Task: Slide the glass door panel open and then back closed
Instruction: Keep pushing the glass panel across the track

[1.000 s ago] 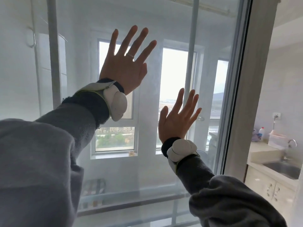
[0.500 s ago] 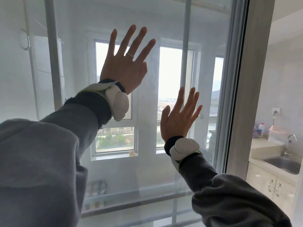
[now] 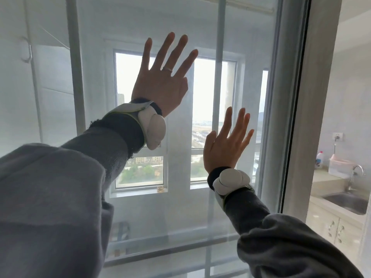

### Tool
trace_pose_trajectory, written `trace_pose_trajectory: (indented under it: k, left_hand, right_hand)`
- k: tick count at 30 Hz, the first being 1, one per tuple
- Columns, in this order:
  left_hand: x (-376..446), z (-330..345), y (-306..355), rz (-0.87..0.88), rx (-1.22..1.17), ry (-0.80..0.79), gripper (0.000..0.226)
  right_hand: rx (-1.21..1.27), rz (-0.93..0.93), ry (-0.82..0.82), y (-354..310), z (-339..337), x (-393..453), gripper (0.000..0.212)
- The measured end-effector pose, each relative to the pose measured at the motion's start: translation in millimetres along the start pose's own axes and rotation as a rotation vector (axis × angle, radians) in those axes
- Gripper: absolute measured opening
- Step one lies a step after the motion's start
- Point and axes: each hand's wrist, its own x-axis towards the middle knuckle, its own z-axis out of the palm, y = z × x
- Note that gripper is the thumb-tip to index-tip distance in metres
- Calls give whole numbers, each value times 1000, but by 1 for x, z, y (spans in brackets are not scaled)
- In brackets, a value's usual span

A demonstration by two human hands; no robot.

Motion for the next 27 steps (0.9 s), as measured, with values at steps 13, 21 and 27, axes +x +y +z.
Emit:
trace_pose_trajectory:
  k: [13, 21, 27]
  left_hand:
    - [16, 10, 35, 21, -22, 50, 57]
    - [26, 14, 56, 12, -38, 50, 59]
    - [36, 19, 73, 14, -27, 57, 57]
  right_hand:
    - [-1, -15, 34, 38, -2, 13, 58]
    - [5, -7, 19, 58, -7, 21, 60]
    - [3, -3, 4, 76, -9, 28, 59]
